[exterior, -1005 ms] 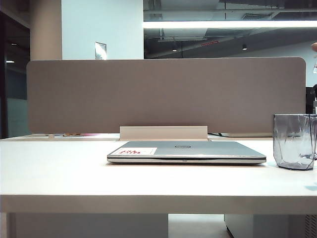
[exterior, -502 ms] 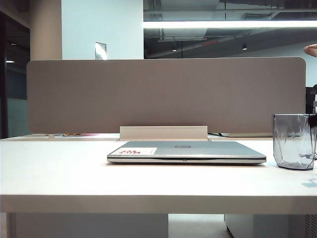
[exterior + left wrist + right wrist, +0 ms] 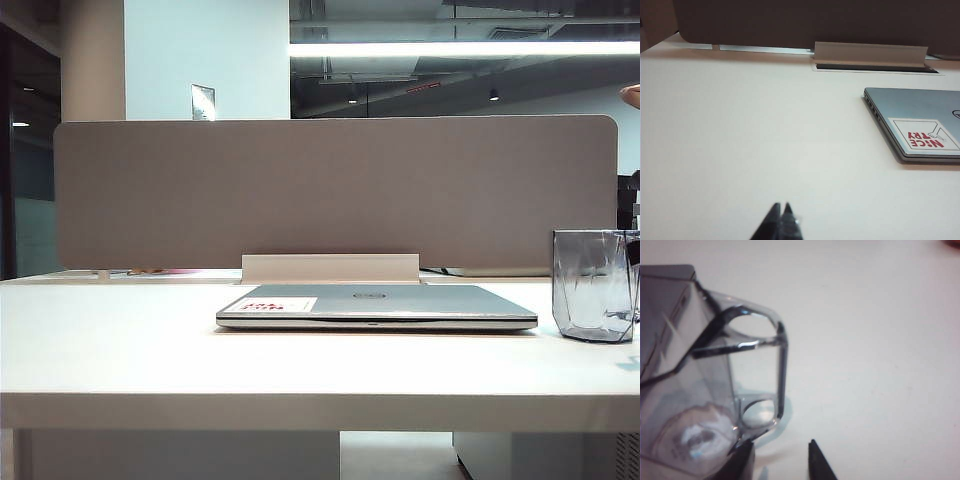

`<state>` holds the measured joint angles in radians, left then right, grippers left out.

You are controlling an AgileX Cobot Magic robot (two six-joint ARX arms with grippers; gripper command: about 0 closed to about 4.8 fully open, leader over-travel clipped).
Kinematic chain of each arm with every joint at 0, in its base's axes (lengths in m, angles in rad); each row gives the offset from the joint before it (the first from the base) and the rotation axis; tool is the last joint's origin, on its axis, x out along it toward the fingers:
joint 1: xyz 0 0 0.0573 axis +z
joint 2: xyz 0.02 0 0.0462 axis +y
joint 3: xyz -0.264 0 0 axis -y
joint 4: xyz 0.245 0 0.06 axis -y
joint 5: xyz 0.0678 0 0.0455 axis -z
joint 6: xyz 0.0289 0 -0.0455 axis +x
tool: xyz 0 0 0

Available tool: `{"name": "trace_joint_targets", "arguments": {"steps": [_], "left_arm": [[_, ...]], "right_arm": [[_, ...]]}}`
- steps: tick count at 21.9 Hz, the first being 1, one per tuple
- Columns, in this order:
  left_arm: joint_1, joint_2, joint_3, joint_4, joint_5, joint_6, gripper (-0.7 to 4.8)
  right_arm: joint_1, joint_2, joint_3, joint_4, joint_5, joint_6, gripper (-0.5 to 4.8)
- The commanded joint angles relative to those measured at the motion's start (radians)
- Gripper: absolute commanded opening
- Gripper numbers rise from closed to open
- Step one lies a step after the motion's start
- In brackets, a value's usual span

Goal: Pick up the water cup and place it on the side of the laptop close to you.

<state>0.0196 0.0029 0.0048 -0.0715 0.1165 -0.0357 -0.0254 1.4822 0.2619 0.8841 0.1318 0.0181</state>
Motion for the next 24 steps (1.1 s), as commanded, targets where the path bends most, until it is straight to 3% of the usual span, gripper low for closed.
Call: {"name": "trace_joint_targets", "arguments": {"steps": [1, 6, 24], "left_arm": [[0.0, 0.001, 0.003, 0.005, 0.003, -0.002, -0.04], [0.0, 0.001, 0.003, 0.005, 0.003, -0.002, -0.04], [0.0, 0.001, 0.003, -0.003, 0.003, -0.002, -0.03]], "right_arm": [[-0.035, 0.029, 0.004, 0.072, -0.06, 0.0, 1.45], [-0.084, 0.093, 0.005, 0.15, -0.186, 0.0, 1.44], [-0.084, 0.224, 0.122, 0.223, -0.219, -0.001, 1.44]]}}
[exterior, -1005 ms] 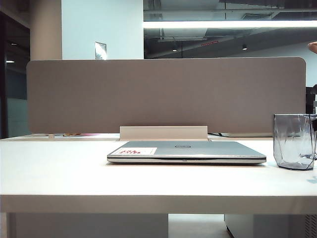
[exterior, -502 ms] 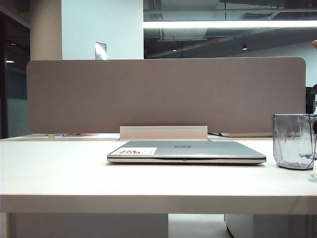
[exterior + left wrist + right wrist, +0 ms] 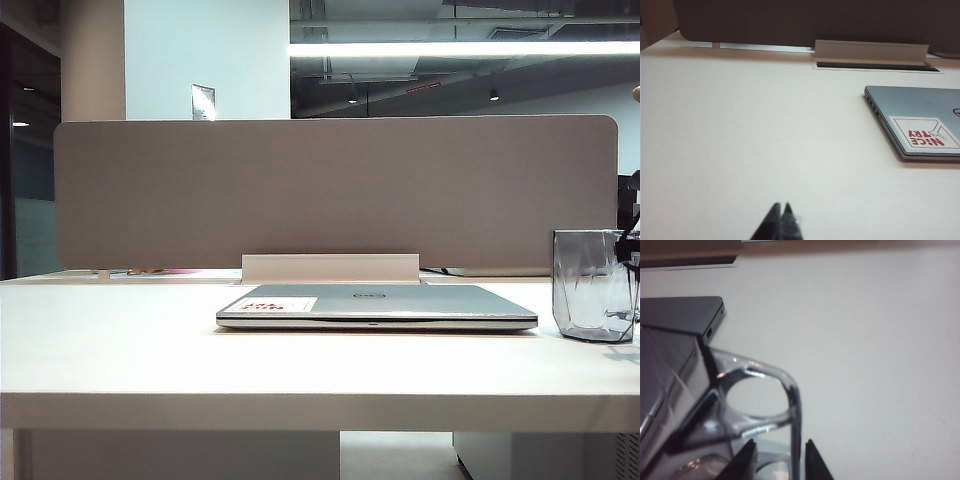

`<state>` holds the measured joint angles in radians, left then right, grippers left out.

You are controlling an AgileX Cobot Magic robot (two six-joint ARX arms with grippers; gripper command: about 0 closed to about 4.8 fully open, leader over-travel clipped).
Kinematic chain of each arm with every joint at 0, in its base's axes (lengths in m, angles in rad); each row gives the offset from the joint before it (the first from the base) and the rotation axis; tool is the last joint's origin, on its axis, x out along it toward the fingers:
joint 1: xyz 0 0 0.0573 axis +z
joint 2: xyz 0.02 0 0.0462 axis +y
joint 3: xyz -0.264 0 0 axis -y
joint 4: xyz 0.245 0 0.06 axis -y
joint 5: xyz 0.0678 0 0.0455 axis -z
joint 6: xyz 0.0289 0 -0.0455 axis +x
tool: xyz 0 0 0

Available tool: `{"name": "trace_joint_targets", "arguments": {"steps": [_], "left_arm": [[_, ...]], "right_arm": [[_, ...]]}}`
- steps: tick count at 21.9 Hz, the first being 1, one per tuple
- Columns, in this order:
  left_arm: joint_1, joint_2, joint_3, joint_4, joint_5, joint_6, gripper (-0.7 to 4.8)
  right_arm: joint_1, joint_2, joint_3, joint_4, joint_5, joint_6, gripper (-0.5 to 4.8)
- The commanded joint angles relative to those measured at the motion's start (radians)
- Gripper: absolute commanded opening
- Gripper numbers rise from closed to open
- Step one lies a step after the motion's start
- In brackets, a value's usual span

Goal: Pick up the water cup and place it on the side of the laptop close to you.

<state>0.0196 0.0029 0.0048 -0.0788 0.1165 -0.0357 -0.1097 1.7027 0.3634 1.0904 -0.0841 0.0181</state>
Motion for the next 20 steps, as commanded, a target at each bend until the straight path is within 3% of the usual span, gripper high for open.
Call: {"name": "trace_joint_targets", "arguments": {"steps": [1, 8, 11, 20], "left_arm": [[0.0, 0.001, 0.003, 0.004, 0.003, -0.002, -0.03], [0.0, 0.001, 0.003, 0.005, 0.003, -0.002, -0.03], [0.0, 0.001, 0.003, 0.005, 0.003, -0.002, -0.03], [0.0, 0.001, 0.003, 0.005, 0.003, -0.002, -0.03]], "right_arm": [[0.0, 0.006, 0.028, 0.013, -0.003, -0.001, 1.44], [0.0, 0.028, 0.077, -0.011, 0.0, -0.001, 1.41], [0.0, 0.037, 0.079, -0.014, 0.004, -0.001, 0.85], [0.0, 0.046, 0.078, -0.039, 0.009, -0.001, 0.84]]}}
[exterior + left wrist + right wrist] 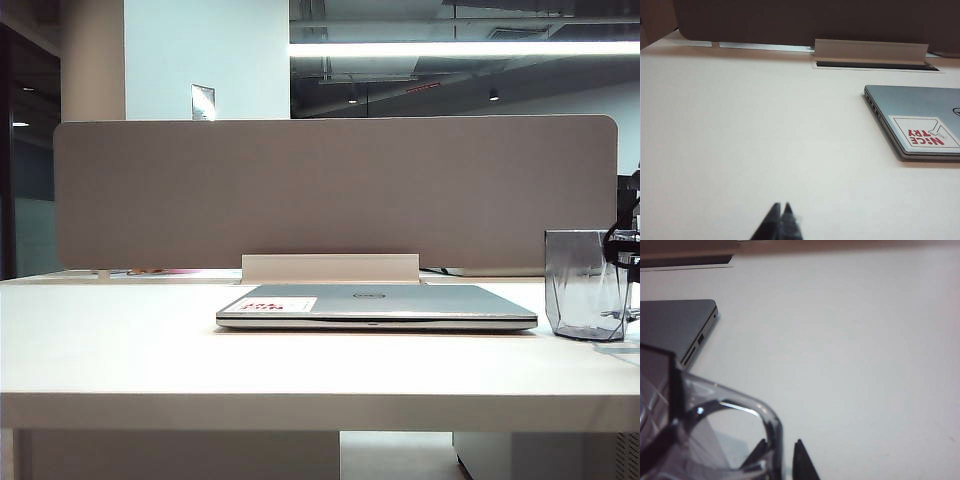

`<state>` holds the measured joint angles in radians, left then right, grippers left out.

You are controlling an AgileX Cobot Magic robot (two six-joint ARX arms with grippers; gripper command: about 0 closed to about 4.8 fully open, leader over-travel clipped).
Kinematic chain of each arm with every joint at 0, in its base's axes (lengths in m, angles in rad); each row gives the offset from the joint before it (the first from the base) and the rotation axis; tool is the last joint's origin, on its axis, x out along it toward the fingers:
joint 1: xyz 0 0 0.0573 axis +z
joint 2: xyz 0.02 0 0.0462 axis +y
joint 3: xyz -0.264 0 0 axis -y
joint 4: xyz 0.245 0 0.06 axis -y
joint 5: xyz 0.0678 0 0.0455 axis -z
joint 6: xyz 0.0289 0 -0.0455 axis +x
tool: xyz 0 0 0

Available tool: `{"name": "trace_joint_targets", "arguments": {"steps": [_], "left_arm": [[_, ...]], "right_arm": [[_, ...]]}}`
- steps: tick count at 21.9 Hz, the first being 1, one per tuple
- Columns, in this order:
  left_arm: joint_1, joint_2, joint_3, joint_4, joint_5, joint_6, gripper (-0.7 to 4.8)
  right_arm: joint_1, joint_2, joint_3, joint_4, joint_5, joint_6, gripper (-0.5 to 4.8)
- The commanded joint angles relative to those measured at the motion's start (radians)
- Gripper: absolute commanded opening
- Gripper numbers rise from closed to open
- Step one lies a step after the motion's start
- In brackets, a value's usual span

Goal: Pick up the water cup and place it on the side of the laptop close to you.

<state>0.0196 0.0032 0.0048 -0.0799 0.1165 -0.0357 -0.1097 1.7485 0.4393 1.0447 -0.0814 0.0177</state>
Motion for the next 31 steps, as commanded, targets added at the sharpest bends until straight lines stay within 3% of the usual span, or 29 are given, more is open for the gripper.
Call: {"name": "trace_joint_targets", "arguments": {"steps": [1, 7, 10, 20, 22, 23, 31], "left_arm": [[0.0, 0.001, 0.003, 0.005, 0.003, -0.002, -0.03], [0.0, 0.001, 0.003, 0.006, 0.003, -0.002, -0.03], [0.0, 0.001, 0.003, 0.006, 0.003, -0.002, -0.03], [0.0, 0.001, 0.003, 0.005, 0.004, -0.002, -0.03], [0.0, 0.001, 0.003, 0.003, 0.004, -0.003, -0.04], [0.0, 0.001, 0.003, 0.002, 0.004, -0.003, -0.03], [0.0, 0.001, 0.003, -0.018, 0.004, -0.003, -0.03]], "right_arm": [[0.0, 0.0, 0.002, 0.007, 0.015, 0.0, 0.84], [0.0, 0.0, 0.002, 0.008, 0.024, 0.0, 0.83], [0.0, 0.0, 0.002, 0.008, 0.024, 0.0, 0.48], [0.0, -0.003, 0.001, 0.038, 0.008, 0.0, 0.39], [0.003, -0.01, -0.001, 0.037, 0.007, 0.009, 0.14], [0.004, -0.016, -0.003, 0.037, 0.007, 0.01, -0.06], [0.01, -0.179, -0.071, 0.031, -0.001, 0.018, -0.06]]}}
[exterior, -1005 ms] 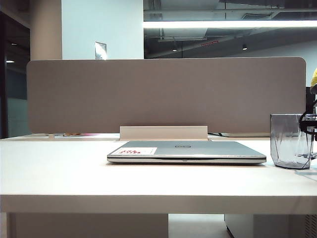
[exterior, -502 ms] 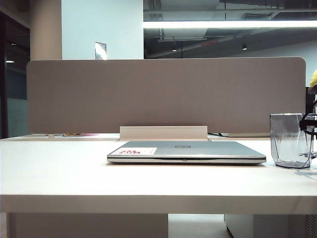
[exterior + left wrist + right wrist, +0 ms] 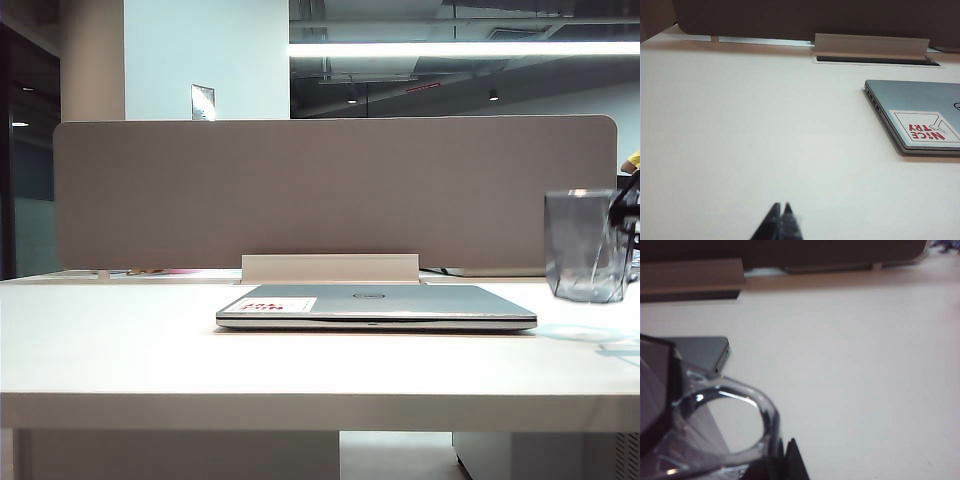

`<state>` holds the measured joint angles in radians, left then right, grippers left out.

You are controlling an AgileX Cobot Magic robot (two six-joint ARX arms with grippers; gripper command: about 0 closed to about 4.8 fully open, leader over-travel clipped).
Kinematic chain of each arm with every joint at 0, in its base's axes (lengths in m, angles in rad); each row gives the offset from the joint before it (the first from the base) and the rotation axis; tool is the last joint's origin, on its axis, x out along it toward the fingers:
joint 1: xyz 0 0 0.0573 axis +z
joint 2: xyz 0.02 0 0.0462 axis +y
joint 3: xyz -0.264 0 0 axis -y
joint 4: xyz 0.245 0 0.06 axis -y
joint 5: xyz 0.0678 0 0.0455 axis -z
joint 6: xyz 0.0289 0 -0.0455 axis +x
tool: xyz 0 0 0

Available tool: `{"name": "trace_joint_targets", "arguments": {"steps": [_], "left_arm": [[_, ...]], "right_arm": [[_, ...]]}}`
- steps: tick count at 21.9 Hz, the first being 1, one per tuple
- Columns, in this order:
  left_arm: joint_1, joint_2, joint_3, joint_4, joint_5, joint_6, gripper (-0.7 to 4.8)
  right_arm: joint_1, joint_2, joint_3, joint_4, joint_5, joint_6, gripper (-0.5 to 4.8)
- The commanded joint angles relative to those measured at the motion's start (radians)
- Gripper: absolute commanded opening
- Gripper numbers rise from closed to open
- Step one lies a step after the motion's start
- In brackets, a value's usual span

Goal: Pick up the water cup and place it on the side of the laptop close to you.

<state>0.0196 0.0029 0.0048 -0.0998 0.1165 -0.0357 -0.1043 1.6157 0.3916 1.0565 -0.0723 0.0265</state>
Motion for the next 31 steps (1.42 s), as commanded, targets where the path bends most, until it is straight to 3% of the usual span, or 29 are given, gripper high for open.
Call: {"name": "trace_joint_targets", "arguments": {"steps": [1, 5, 9, 12, 15, 31], "left_arm": [[0.0, 0.001, 0.003, 0.002, 0.004, -0.003, -0.04], [0.0, 0.001, 0.003, 0.002, 0.003, -0.003, -0.03], [0.0, 0.001, 0.003, 0.002, 0.004, -0.003, -0.04], [0.0, 0.001, 0.003, 0.002, 0.004, -0.006, -0.03], [0.0, 0.001, 0.003, 0.002, 0.004, -0.007, -0.04], [0.0, 0.001, 0.003, 0.003, 0.02, -0.034, -0.03]], "right_arm": [[0.006, -0.064, -0.035, 0.017, -0.014, 0.015, -0.06], [0.037, -0.141, -0.101, 0.017, -0.016, 0.058, -0.06], [0.206, -0.214, -0.162, 0.008, 0.026, 0.059, -0.06], [0.392, -0.214, -0.156, -0.01, 0.224, 0.06, -0.06], [0.49, -0.214, -0.144, -0.014, 0.317, 0.06, -0.06], [0.715, -0.081, 0.0, -0.172, 0.527, 0.187, -0.06]]}}
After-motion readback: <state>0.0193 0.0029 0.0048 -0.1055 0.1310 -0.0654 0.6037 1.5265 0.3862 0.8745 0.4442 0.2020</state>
